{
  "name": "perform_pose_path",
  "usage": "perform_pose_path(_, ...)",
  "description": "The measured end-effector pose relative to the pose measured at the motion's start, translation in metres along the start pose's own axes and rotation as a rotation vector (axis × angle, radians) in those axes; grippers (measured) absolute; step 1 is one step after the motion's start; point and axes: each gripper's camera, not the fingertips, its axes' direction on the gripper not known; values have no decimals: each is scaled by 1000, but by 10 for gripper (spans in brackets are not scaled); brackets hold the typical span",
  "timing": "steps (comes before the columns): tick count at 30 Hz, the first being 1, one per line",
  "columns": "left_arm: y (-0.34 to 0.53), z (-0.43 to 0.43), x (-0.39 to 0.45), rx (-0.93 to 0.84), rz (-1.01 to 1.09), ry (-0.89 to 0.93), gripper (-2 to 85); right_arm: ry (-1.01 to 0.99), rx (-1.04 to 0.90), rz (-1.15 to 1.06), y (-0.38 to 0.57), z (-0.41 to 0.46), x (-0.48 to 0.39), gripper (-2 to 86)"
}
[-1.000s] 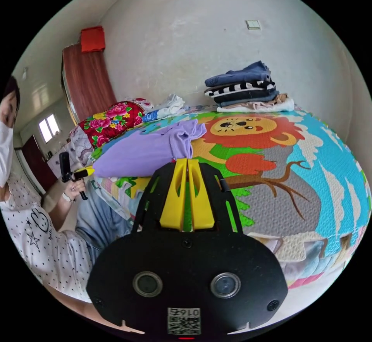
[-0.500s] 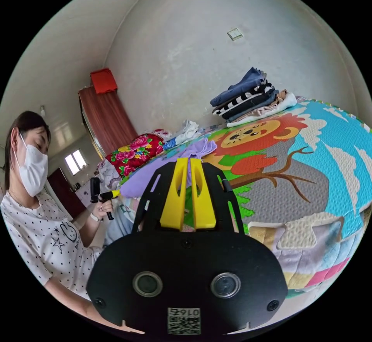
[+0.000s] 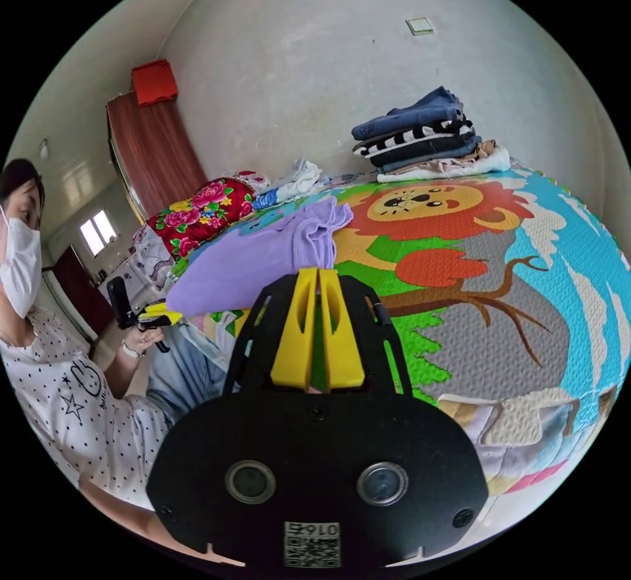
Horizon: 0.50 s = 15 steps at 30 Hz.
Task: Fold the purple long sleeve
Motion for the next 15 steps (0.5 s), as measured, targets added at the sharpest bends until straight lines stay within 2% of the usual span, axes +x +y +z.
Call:
perform_pose_path(2, -3, -17, -12, 43, -63, 20, 79, 67, 111, 24, -8, -22, -10, -1)
perform_pose_path(4, -11, -37, -24, 104, -140, -42, 62, 121, 267, 28, -12, -48, -26, 0)
perform_pose_path(6, -33, -54, -29, 181, -161, -122, 7, 76, 370, -37, -21, -59, -52, 0)
perform_pose_path(9, -70, -37, -32, 170, -180, -93, -6, 58, 266, -125, -61, -30, -102, 0)
perform_pose_path(11, -89, -12, -29, 109, -185, -82, -8, 129, 104, -184, -93, 19, -140, -1)
perform_pose_path(13, -101, 13, -27, 63, -214, -139, -9, 181, 16, -210, -110, 54, -162, -1)
perform_pose_path(15, -109, 40, -27, -11, -222, -284, -9, 233, -48, -239, -123, 81, -179, -2)
